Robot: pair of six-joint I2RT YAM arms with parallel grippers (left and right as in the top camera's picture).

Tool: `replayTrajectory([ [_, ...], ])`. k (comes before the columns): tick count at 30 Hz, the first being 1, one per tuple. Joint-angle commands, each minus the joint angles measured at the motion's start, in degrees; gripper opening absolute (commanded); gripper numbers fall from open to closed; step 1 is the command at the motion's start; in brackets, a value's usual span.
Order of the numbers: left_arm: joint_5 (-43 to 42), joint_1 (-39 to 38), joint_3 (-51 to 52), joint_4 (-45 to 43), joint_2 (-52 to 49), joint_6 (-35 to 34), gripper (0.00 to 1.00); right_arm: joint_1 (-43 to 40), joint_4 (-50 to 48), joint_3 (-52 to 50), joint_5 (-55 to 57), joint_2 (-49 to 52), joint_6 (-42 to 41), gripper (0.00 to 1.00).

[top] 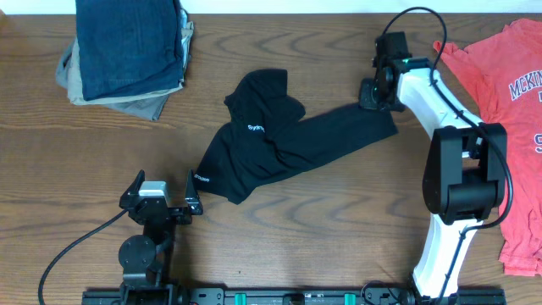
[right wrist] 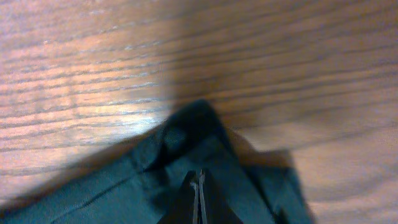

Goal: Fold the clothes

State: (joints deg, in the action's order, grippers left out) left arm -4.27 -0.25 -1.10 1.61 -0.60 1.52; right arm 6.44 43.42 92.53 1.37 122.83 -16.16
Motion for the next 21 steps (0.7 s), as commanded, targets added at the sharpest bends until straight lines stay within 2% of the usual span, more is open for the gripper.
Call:
replayTrajectory([
  [1,-0.66,0.24,0.87,2.01,0.37,0.20,0.98,-0.90,1.66,2.27,2.32,-3.48,-1.25,0.01],
  [7,-0.66,0.24,0.87,2.01,0.37,0.20,0.98,-0.83,2.80,2.34,0.55,-8.61,-2.23,0.02],
  [10,-0.66,0.24,0.87,2.01,0.37,0.20,0.98,-0.42,2.47,2.16,-0.96,-8.37,-2.21,0.31],
  [11,-0.66,0.24,0.87,2.01,0.37,0.20,0.98,-0.20,2.19,2.03,-1.77,-7.98,-2.19,0.38],
  [12,-0.66,0.24,0.87,1.99,0.37,0.20,0.98,0.15,1.90,1.90,-2.29,-7.30,-2.19,0.40],
  [21,-0.66,0.24,0.87,2.01,0.37,0.20,0.98,2.80,0.09,1.77,-2.27,0.28,-2.23,0.45],
])
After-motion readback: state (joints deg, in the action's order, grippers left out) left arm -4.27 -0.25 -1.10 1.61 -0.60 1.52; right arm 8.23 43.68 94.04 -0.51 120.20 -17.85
